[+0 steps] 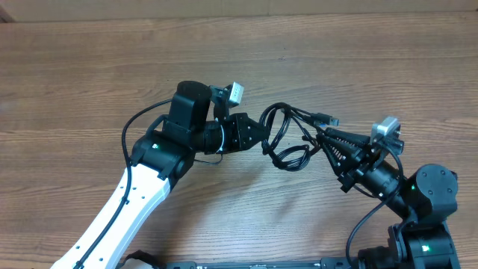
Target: Untangle cables
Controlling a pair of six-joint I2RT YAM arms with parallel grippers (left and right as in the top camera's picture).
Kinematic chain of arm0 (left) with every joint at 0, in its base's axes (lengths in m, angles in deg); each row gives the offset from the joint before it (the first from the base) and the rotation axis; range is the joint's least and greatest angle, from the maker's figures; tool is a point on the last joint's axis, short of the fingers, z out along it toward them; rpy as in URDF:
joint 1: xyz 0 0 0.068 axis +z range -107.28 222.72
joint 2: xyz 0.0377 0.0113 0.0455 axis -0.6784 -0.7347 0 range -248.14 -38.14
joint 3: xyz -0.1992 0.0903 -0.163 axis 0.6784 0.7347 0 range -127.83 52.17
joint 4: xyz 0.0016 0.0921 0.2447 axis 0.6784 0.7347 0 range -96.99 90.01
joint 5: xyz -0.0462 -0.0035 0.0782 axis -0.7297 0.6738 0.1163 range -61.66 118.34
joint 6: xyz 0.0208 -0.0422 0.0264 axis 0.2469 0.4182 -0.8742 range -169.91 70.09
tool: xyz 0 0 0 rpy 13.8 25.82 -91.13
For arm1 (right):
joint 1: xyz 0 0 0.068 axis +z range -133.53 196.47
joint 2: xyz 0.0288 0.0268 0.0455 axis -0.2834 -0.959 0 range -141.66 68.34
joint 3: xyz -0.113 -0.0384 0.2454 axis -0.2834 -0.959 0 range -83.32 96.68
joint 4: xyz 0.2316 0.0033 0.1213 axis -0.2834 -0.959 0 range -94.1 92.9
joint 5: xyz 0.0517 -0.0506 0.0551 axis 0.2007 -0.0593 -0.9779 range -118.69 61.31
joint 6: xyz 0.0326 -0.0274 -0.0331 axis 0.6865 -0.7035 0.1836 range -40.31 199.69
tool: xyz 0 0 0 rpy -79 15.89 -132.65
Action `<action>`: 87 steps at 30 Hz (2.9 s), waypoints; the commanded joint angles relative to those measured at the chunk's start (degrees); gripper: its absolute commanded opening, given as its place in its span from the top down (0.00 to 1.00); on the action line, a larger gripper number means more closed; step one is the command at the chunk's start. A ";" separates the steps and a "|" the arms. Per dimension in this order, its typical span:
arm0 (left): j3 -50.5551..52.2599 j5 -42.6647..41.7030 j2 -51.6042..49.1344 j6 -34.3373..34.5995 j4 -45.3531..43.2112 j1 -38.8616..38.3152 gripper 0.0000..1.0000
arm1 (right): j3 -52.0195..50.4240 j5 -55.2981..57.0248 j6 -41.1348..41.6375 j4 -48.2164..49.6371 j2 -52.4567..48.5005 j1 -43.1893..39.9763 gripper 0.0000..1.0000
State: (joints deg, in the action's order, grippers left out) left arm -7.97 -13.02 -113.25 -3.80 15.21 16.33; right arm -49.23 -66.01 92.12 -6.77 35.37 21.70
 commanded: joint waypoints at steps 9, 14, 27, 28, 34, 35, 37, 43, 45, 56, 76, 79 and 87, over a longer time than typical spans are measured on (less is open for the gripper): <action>-0.83 4.35 1.33 -8.48 2.21 -0.26 0.96 | 1.18 6.36 -0.22 -4.17 -3.93 -0.04 0.89; -0.83 10.56 1.33 -8.90 5.88 -0.26 0.96 | 1.20 11.28 -0.24 -6.67 -5.16 -0.04 0.94; -0.83 19.10 1.36 -14.47 10.82 -0.26 0.96 | 1.36 22.49 -0.20 -11.43 -5.14 -0.04 0.96; -0.83 20.11 1.33 -14.45 11.50 -0.26 0.96 | 1.36 23.43 -0.20 -11.89 -5.14 -0.04 0.96; -0.83 25.31 1.33 -14.43 13.64 -0.26 0.96 | 1.36 28.96 -0.22 -14.25 -5.14 -0.04 0.96; -0.83 25.33 1.36 -14.43 13.66 -0.26 0.96 | 1.36 29.40 -0.22 -14.36 -5.14 -0.04 0.96; -0.83 25.53 1.33 -14.43 13.60 -0.26 0.96 | 1.36 30.27 -0.22 -14.78 -5.14 -0.04 0.96; -0.83 28.24 1.36 -14.40 14.91 -0.26 0.96 | 1.36 34.71 -0.22 -16.65 -5.14 -0.04 0.96; -0.83 28.48 1.36 -14.40 15.19 -0.26 0.96 | 1.36 34.75 -0.22 -16.70 -5.14 -0.04 0.96; -0.83 29.51 1.36 -14.40 16.44 -0.24 0.96 | 1.36 36.20 -0.22 -17.29 -5.14 -0.04 0.96; -0.83 26.51 1.36 -7.32 14.62 -0.24 0.96 | 1.36 26.16 -0.22 -14.43 -5.14 -0.04 0.00; -0.83 26.40 1.33 -3.08 13.73 -0.26 0.96 | 1.36 22.03 -0.52 -13.73 -5.14 -0.04 0.00; -0.83 24.81 1.36 7.37 8.31 -0.28 0.96 | 1.36 6.23 -0.61 -6.47 -5.14 -0.04 0.00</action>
State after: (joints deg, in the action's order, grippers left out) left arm -7.97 13.49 -113.25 -2.92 25.07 16.06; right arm -49.23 -51.06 91.64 -14.97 30.03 21.74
